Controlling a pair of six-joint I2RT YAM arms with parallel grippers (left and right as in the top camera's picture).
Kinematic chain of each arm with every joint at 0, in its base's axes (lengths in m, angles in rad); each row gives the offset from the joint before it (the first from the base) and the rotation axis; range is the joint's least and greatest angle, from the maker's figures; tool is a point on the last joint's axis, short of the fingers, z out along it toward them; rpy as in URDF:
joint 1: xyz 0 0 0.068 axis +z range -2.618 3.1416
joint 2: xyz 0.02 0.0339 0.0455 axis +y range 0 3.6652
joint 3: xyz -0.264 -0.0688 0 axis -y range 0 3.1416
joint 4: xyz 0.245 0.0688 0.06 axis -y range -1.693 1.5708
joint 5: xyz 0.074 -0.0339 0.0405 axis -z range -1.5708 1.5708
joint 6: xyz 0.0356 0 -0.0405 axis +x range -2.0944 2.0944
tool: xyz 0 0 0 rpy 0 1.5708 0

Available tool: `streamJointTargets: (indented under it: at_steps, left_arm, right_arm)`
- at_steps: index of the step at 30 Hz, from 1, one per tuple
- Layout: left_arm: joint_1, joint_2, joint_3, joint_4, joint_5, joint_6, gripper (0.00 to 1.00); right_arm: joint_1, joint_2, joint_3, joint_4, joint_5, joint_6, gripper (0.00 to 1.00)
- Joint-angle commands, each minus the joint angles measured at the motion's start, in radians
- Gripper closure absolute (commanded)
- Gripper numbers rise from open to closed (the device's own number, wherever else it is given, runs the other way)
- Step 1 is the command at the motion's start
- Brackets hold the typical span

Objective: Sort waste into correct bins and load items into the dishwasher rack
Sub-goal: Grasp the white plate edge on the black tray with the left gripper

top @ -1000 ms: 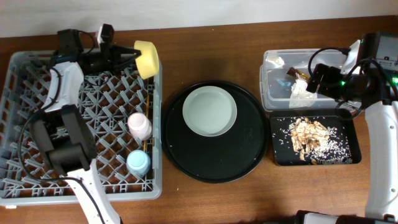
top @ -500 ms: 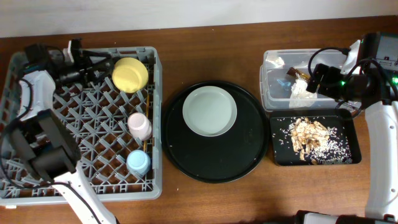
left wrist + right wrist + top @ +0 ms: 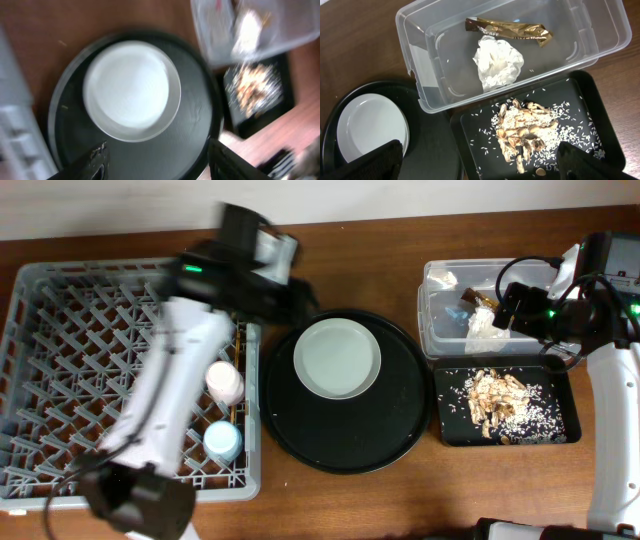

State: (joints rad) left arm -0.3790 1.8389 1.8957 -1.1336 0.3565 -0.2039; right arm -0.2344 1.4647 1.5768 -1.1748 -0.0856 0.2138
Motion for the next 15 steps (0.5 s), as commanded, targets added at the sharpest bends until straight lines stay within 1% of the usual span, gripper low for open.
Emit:
streamJointTargets:
  at_steps: [1, 4, 6, 8, 11, 15]
  left_arm:
    - [-0.186, 0.096, -0.058, 0.028, -0.172, 0.019, 0.37]
    - [-0.319, 0.218, -0.063, 0.079, -0.228, 0.019, 0.37]
    - [-0.368, 0.290, -0.063, 0.118, -0.279, 0.019, 0.38]
    - [-0.387, 0.336, -0.063, 0.137, -0.324, 0.018, 0.38]
    - [-0.393, 0.380, -0.063, 0.170, -0.306, -0.013, 0.45]
    - [-0.428, 0.450, -0.063, 0.228, -0.294, -0.015, 0.46]
  right_arm:
    - [-0.002, -0.001, -0.001, 0.000, 0.016, 0.008, 0.01]
    - [-0.002, -0.001, -0.001, 0.000, 0.016, 0.008, 0.01]
    - [-0.002, -0.001, -0.001, 0.000, 0.016, 0.008, 0.01]
    - [-0.002, -0.001, -0.001, 0.000, 0.016, 0.008, 0.01]
    - [-0.002, -0.001, -0.001, 0.000, 0.016, 0.008, 0.02]
    - [-0.002, -0.001, -0.001, 0.000, 0.016, 0.008, 0.01]
